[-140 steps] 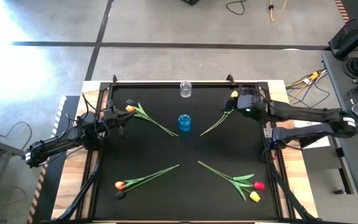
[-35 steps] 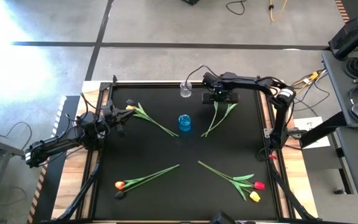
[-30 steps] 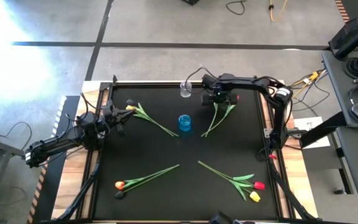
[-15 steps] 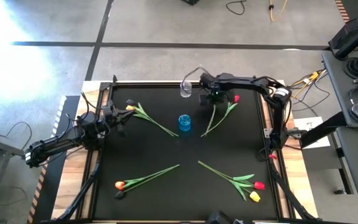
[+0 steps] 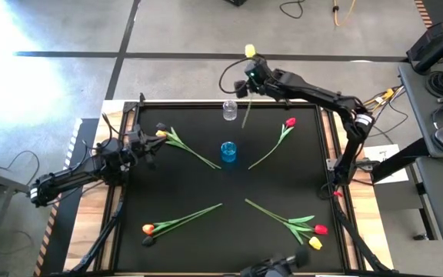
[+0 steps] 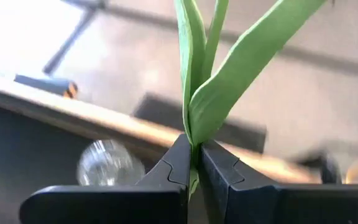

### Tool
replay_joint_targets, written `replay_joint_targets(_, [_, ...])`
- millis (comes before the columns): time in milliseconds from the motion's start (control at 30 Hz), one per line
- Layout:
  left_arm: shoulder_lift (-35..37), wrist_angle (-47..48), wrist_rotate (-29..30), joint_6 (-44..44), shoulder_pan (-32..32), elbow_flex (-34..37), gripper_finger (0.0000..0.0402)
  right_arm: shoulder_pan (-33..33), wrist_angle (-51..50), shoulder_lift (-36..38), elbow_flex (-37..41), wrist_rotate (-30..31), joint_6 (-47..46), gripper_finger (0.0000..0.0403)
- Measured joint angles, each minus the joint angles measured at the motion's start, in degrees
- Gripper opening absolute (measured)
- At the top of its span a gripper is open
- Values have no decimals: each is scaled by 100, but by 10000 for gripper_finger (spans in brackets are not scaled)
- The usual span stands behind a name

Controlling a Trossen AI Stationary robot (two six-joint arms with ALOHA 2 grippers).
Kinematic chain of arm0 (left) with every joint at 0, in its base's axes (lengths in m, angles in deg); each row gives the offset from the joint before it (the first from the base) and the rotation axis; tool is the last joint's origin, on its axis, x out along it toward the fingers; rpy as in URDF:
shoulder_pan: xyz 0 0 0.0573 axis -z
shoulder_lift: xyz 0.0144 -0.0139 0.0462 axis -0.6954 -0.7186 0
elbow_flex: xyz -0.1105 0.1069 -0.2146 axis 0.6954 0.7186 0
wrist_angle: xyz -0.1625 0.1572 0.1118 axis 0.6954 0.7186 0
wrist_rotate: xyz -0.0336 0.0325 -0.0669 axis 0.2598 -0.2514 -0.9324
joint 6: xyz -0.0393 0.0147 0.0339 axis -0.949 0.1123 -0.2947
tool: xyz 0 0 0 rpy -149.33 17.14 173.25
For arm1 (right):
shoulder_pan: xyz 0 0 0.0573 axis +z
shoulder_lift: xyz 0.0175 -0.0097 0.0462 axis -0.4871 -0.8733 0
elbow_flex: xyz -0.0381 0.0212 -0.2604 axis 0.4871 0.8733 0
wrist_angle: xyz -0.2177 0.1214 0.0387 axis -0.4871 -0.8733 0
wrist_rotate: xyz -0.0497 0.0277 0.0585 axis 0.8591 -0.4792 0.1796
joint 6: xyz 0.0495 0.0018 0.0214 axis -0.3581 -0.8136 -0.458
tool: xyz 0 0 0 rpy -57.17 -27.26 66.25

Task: Sort flowers into vase by color
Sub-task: Put the top yellow tulip flower into the transparent vase

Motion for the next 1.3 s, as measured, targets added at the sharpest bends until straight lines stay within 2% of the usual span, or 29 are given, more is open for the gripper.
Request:
replay_joint_targets(100, [-80,2,1,0,-1,0,0,140,903,0,-126,322,853,13])
replay_joint_targets(233, [-201,2,3,0,-1,0,0,218,1938,-11,-111,408,1858,13])
replay_joint_targets(467, [-343,-14,9,0,-1,0,0,234,2688,-11,-96,402,2808,13])
replay_joint_targets(667, [-383,-14,10,0,1,0,0,231,2904,-30,-42,181,2927,13])
replay_joint_targets(833, [-385,-16,37,2,-1,0,0,296,3158,-355,-15,100,3260,13])
replay_joint_targets(1300, [-396,-29,39,2,-1,0,0,310,3164,-590,-2,-97,3285,13])
